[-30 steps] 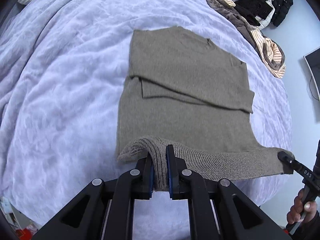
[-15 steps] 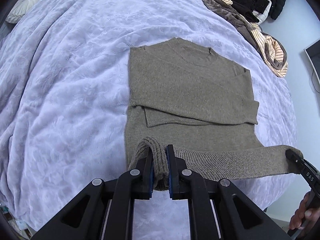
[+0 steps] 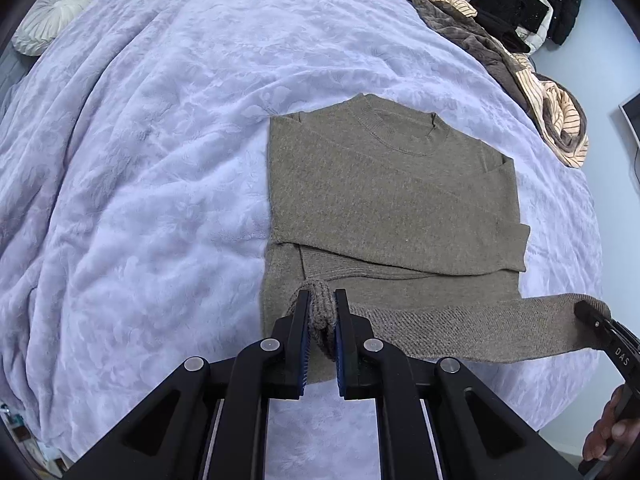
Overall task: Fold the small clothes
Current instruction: 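Lift the hem with both grippers and fold it over toward the collar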
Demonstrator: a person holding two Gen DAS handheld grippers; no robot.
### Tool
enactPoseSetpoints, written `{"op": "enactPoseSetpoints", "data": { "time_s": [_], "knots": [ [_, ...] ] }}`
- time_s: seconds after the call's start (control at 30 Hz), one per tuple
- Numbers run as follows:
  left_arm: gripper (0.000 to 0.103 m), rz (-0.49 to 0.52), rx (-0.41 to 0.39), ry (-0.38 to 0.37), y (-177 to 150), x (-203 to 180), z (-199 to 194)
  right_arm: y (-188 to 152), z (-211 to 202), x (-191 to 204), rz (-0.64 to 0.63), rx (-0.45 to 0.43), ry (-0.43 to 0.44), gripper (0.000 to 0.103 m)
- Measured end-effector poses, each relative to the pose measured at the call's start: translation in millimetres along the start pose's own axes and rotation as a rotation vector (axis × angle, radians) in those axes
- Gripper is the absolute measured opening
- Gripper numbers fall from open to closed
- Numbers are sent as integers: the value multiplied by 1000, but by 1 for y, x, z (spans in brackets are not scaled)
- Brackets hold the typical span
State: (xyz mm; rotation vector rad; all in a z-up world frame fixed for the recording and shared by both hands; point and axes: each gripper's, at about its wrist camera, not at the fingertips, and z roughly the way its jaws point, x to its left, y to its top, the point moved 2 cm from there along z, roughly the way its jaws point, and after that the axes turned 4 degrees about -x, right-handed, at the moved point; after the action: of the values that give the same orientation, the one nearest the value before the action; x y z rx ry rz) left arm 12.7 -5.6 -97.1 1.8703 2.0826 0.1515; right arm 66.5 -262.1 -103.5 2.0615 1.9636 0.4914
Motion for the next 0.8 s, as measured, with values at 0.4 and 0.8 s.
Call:
{"op": "enactPoseSetpoints", "data": {
  "time_s": [0.4, 0.8],
  "knots": [
    [7, -141, 22, -60, -5, 15, 13, 10, 13, 0, -61, 20, 81, 6],
    [6, -197, -32, -41, 29, 22, 5, 52, 17, 2, -78, -3, 135, 6]
  ]
}}
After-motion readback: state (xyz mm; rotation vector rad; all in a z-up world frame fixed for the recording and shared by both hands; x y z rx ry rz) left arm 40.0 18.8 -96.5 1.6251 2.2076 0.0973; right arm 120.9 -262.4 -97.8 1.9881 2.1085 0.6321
